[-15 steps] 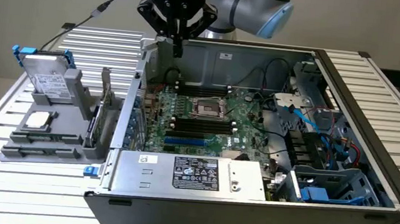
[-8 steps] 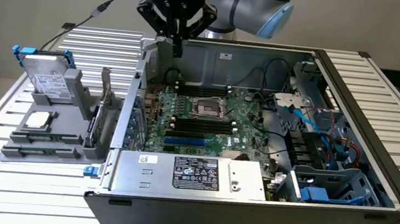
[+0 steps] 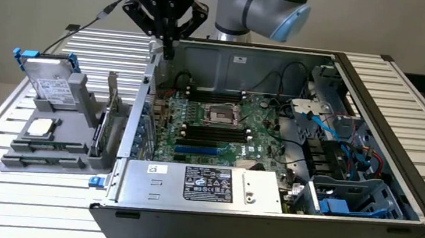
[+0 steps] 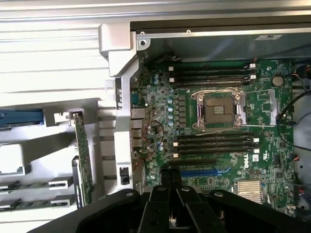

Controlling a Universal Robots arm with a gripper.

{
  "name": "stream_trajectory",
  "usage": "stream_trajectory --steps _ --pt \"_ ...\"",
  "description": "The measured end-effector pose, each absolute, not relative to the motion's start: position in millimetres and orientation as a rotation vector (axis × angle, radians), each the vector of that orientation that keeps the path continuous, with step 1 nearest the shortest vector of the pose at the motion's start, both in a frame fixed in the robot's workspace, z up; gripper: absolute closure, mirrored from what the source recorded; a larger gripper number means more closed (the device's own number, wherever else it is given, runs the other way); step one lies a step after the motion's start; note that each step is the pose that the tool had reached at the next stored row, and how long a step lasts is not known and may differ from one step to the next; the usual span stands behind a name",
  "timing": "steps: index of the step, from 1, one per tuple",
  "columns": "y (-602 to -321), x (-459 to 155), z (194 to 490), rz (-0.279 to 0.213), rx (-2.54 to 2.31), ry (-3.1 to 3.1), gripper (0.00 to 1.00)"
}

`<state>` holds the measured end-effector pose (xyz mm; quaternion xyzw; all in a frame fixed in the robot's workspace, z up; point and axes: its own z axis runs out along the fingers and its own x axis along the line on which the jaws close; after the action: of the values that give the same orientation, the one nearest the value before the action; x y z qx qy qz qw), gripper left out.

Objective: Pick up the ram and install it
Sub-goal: 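Reach for the ram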

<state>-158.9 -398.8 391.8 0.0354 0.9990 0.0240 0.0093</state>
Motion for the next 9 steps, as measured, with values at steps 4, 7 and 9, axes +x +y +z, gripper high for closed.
stream_trajectory --steps 4,7,9 --pt "-399 -177 391 0.075 0.11 3.12 0.9" --pt "-399 -191 389 0.075 0.111 3.12 0.9" --pt "-399 -200 388 0.075 0.111 3.12 0.9"
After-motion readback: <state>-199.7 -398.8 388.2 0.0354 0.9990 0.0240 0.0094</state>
